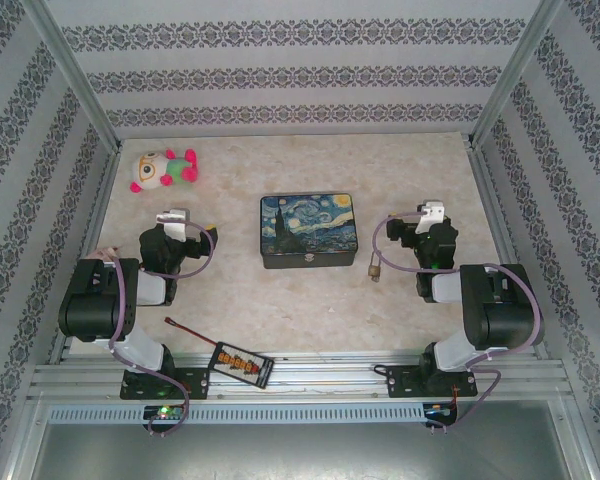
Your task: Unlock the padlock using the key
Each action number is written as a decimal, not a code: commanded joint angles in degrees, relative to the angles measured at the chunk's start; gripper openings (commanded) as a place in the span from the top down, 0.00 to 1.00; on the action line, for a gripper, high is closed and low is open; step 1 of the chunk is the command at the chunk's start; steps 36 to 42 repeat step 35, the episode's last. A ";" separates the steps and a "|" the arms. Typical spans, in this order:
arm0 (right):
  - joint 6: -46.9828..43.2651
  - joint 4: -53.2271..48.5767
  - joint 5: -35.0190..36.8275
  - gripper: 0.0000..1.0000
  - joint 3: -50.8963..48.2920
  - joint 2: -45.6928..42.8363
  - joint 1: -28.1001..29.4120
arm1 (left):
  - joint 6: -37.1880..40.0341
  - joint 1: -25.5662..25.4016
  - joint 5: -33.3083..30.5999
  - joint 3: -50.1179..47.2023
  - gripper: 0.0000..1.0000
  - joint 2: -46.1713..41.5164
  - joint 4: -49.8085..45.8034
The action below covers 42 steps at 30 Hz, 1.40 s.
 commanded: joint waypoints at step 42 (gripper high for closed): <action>0.23 0.34 13.17 0.02 -0.30 -0.42 3.00 | 0.42 -0.03 -0.63 0.30 0.01 -0.52 0.13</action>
